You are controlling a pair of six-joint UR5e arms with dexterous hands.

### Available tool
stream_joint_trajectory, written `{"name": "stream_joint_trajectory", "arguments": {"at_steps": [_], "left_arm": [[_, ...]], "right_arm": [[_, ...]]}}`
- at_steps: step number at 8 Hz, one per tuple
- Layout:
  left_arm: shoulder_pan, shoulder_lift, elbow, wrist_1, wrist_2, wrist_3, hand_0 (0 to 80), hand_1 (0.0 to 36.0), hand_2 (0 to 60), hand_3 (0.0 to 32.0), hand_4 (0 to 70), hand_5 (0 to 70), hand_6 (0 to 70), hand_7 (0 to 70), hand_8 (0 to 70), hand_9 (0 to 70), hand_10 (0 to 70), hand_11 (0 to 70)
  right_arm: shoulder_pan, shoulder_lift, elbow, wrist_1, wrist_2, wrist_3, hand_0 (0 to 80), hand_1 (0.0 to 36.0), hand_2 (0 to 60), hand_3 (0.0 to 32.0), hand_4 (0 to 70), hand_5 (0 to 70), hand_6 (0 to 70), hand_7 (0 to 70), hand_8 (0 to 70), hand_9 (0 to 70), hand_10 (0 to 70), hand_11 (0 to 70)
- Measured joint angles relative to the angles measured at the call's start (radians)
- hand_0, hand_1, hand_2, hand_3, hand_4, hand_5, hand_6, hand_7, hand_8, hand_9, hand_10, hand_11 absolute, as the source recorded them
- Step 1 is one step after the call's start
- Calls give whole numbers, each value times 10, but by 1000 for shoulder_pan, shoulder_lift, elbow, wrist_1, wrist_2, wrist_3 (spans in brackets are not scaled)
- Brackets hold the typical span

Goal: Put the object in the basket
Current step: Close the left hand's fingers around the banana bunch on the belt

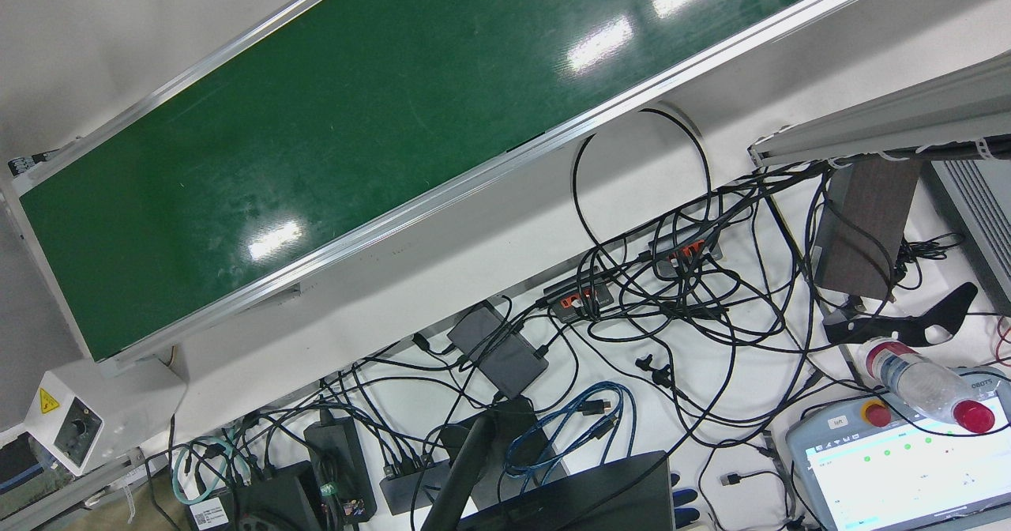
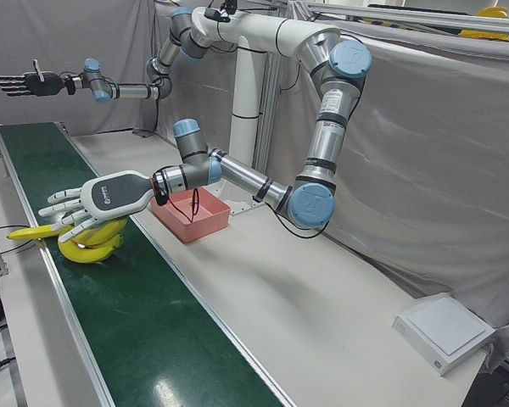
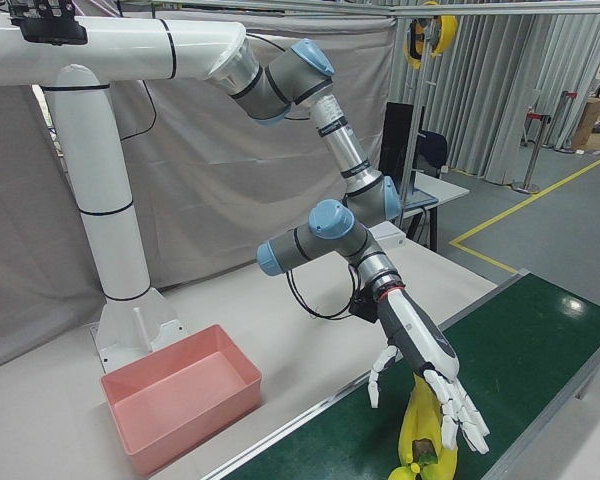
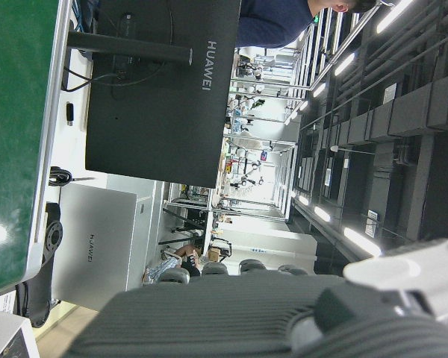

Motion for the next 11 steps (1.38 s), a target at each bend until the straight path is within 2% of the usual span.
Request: {"name": "stream_joint_trajectory", "arguments": {"at_steps": [2, 3, 4, 5, 6, 7, 8, 9, 10, 11], "left_arm": [[0, 0, 54, -28, -1, 11, 530, 277, 455, 164, 0, 222, 2, 66, 98, 93, 23, 60], [0, 0, 72, -37, 0, 13, 522, 287, 523, 162, 0, 219, 1, 66, 96, 93, 22, 58], [0, 0, 89, -44, 0, 14, 514, 294, 581, 144, 7, 218, 2, 70, 97, 96, 26, 63], [2, 1, 107, -51, 0, 16, 507, 305, 600, 102, 47, 246, 8, 82, 108, 120, 38, 80], [6, 2, 126, -61, 0, 37, 507, 322, 600, 42, 113, 321, 30, 141, 151, 190, 88, 151], [17, 4, 139, -67, -1, 64, 517, 322, 600, 0, 137, 504, 83, 272, 237, 326, 179, 283], [29, 6, 144, -71, -7, 86, 538, 308, 600, 0, 159, 700, 182, 481, 372, 509, 322, 479], [39, 8, 145, -70, -24, 99, 573, 294, 600, 0, 225, 700, 296, 676, 483, 663, 453, 655], [47, 9, 145, -68, -47, 112, 583, 232, 527, 0, 456, 700, 507, 700, 607, 700, 552, 700], [51, 10, 144, -65, -73, 119, 563, 244, 600, 0, 602, 700, 646, 700, 685, 700, 598, 700]], "right_arm": [[0, 0, 0, 0, 0, 0, 0, 0, 0, 0, 0, 0, 0, 0, 0, 0, 0, 0], [0, 0, 0, 0, 0, 0, 0, 0, 0, 0, 0, 0, 0, 0, 0, 0, 0, 0], [0, 0, 0, 0, 0, 0, 0, 0, 0, 0, 0, 0, 0, 0, 0, 0, 0, 0], [0, 0, 0, 0, 0, 0, 0, 0, 0, 0, 0, 0, 0, 0, 0, 0, 0, 0], [0, 0, -1, 0, 0, 0, 0, 0, 0, 0, 0, 0, 0, 0, 0, 0, 0, 0], [0, 0, -1, 0, 0, 0, 0, 0, 0, 0, 0, 0, 0, 0, 0, 0, 0, 0], [0, 0, -1, 0, 0, 0, 0, 0, 0, 0, 0, 0, 0, 0, 0, 0, 0, 0], [0, 0, -1, 0, 0, 0, 0, 0, 0, 0, 0, 0, 0, 0, 0, 0, 0, 0], [0, 0, -2, 0, 0, 0, 0, 0, 0, 0, 0, 0, 0, 0, 0, 0, 0, 0], [0, 0, -2, 0, 0, 0, 0, 0, 0, 0, 0, 0, 0, 0, 0, 0, 0, 0]]}}
